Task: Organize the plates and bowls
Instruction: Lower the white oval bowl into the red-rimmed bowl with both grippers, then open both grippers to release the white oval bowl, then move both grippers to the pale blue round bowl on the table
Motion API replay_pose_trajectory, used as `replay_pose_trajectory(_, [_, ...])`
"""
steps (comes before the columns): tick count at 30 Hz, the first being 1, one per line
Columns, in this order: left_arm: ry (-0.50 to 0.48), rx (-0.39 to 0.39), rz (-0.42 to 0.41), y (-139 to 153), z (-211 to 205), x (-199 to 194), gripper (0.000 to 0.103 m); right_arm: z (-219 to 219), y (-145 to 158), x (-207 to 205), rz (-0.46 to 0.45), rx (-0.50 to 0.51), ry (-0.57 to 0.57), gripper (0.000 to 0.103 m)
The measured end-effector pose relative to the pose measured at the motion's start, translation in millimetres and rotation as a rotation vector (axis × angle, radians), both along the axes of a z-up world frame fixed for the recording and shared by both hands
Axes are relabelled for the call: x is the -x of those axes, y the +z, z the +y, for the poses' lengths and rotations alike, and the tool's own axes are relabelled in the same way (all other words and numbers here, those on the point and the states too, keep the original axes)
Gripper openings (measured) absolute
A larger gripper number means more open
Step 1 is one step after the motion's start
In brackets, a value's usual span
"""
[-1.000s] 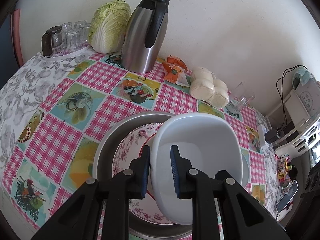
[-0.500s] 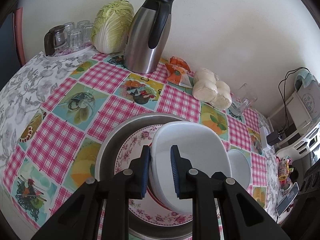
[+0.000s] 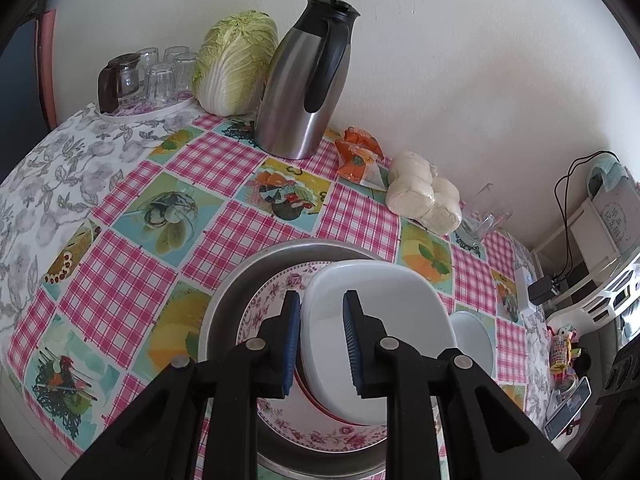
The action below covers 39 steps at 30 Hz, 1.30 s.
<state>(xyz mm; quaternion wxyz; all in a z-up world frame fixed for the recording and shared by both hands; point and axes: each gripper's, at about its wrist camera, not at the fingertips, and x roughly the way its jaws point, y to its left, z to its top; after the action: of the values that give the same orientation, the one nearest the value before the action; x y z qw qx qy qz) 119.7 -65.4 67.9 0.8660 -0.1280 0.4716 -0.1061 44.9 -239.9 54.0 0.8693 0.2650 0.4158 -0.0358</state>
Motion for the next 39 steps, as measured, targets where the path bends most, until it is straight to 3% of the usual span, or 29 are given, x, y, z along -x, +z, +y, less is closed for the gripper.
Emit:
replay_pose_trajectory(4, [0.013,-0.001,-0.019,9,4,2,0.039,-2,8,4,-0.02,-0.002,-0.006,0.021])
replay_pose_trajectory(8, [0.02,-0.001,-0.034,16,7,3,0.042,-3,22,9,-0.048,0.02,-0.014,0.021])
replay_pose_trajectory(10, [0.03,-0.013,-0.043,20,9,4,0.051,-4,28,12,-0.048,0.046,-0.025,0.021])
replay_pose_trajectory(13, [0.057,-0.024,-0.051,25,13,6,0.069,-7,35,16,-0.043,0.075,-0.051,0.033])
replay_pose_trajectory(17, [0.091,-0.047,-0.041,25,20,5,0.082,-15,42,22,-0.042,0.102,-0.085,0.053])
replay_pose_trajectory(23, [0.123,-0.089,-0.04,23,24,5,0.09,-27,46,26,-0.038,0.111,-0.143,0.072])
replay_pose_trajectory(28, [0.15,-0.103,-0.055,25,25,5,0.091,-32,43,25,-0.022,0.117,-0.154,0.081])
replay_pose_trajectory(32, [0.188,-0.089,-0.061,26,29,5,0.101,-30,42,24,-0.018,0.124,-0.144,0.086])
replay_pose_trajectory(39, [0.226,-0.1,-0.064,28,32,6,0.101,-27,41,23,-0.019,0.128,-0.131,0.097])
